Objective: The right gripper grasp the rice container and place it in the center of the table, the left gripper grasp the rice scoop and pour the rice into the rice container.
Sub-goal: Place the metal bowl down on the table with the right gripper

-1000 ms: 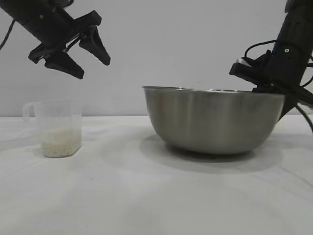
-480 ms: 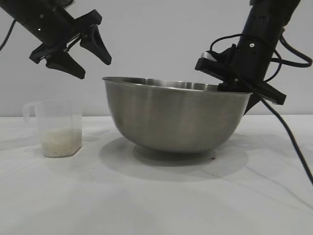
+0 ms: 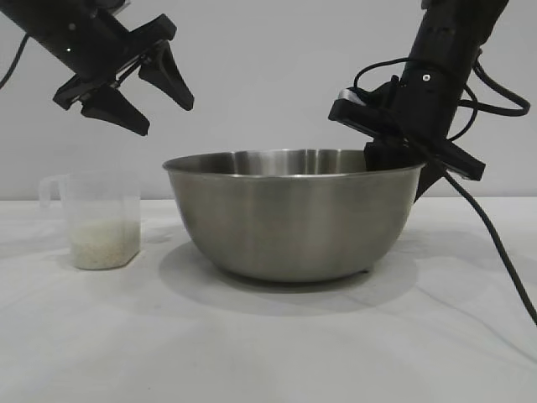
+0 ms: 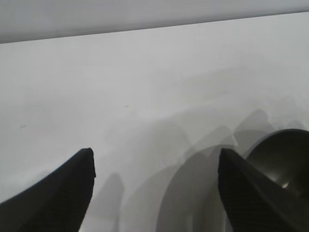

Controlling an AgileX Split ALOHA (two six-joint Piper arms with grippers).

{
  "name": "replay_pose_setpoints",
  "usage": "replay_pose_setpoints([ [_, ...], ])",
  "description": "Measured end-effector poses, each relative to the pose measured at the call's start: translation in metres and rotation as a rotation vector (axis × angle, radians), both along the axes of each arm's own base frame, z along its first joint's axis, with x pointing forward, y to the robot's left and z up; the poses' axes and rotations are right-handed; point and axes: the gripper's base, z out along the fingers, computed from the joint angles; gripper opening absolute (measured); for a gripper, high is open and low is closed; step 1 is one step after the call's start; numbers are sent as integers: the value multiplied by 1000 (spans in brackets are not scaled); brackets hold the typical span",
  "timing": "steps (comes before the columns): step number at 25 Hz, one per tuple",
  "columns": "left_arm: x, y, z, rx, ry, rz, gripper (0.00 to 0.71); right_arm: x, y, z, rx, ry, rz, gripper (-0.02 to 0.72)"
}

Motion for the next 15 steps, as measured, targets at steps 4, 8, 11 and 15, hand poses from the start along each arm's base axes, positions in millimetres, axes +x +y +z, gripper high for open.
replay_pose_setpoints([
  [4, 0, 0, 0, 0, 0, 0, 505, 0, 1, 0, 6, 3, -1, 302],
  [8, 0, 0, 0, 0, 0, 0, 505, 0, 1, 3, 6, -4, 0, 468],
  [11, 0, 0, 0, 0, 0, 0, 505, -1, -2, 14, -12, -37, 13, 564],
  [15, 0, 0, 0, -2, 1, -3, 505, -1, -10, 33, -91, -104, 42, 589],
])
